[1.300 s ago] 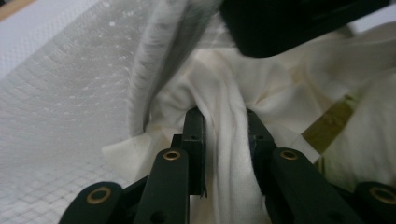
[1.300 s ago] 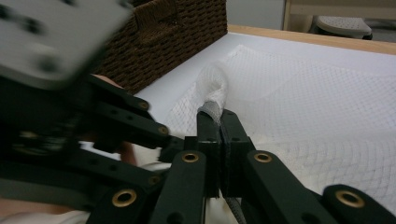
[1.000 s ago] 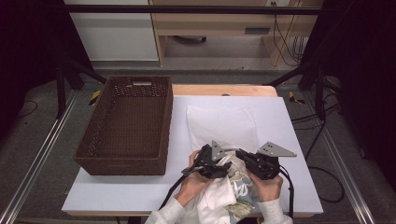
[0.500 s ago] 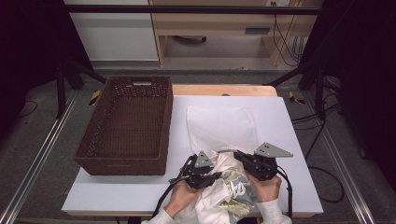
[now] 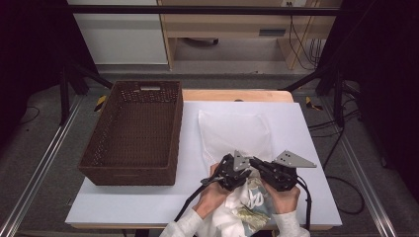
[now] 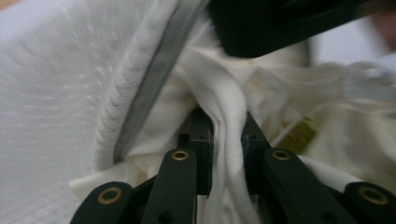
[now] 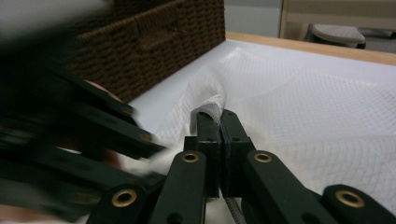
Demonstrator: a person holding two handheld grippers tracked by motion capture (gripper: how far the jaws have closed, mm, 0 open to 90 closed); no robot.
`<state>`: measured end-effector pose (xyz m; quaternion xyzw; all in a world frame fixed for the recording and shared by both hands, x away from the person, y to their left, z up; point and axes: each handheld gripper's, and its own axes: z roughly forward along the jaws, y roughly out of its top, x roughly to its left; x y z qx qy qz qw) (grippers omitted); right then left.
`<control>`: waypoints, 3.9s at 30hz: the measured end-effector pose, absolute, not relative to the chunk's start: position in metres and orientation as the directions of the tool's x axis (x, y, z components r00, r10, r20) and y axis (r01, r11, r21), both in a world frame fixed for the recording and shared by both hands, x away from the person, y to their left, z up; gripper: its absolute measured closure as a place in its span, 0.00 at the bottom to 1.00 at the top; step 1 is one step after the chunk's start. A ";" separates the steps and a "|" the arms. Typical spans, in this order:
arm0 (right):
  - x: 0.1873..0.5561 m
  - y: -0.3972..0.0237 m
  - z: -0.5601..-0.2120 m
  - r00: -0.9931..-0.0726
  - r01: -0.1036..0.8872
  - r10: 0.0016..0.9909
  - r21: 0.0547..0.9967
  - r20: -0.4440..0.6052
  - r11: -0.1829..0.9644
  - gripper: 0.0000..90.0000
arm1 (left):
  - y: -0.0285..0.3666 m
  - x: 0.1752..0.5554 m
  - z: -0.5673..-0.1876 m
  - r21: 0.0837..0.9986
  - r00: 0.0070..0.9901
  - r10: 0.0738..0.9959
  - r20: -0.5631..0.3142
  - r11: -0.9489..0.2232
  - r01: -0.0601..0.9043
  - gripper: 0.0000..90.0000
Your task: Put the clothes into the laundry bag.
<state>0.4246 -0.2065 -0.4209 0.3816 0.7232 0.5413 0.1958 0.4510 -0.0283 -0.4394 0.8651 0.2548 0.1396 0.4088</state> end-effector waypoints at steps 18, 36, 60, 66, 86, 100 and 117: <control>0.428 -0.204 -0.429 -0.622 0.371 0.773 0.916 0.124 0.152 0.99 | 0.038 0.426 -0.430 0.815 0.807 0.590 -0.029 -0.453 0.361 0.28; 0.428 -0.202 -0.430 -0.628 0.371 0.766 0.918 0.138 0.139 0.99 | 0.011 0.421 -0.430 0.844 0.848 0.527 -0.044 -0.435 0.314 0.87; 0.425 -0.205 -0.428 -0.627 0.358 0.768 0.924 0.130 0.136 0.99 | 0.026 0.431 -0.435 0.847 0.802 0.597 -0.025 -0.413 0.334 0.31; 0.426 -0.204 -0.429 -0.627 0.364 0.768 0.921 0.130 0.142 0.99 | 0.037 0.418 -0.459 0.812 0.808 0.585 -0.078 -0.433 0.391 0.48; 0.423 -0.207 -0.424 -0.621 0.345 0.774 0.929 0.123 0.130 0.99 | -0.029 0.450 -0.442 0.803 0.797 0.605 -0.005 -0.473 0.364 0.90; 0.424 -0.208 -0.428 -0.619 0.366 0.772 0.923 0.142 0.124 0.99 | 0.004 0.443 -0.435 0.835 0.792 0.609 -0.036 -0.417 0.359 0.34; 0.425 -0.207 -0.430 -0.623 0.372 0.769 0.920 0.147 0.126 0.99 | 0.013 0.416 -0.441 0.860 0.818 0.569 -0.090 -0.369 0.352 0.89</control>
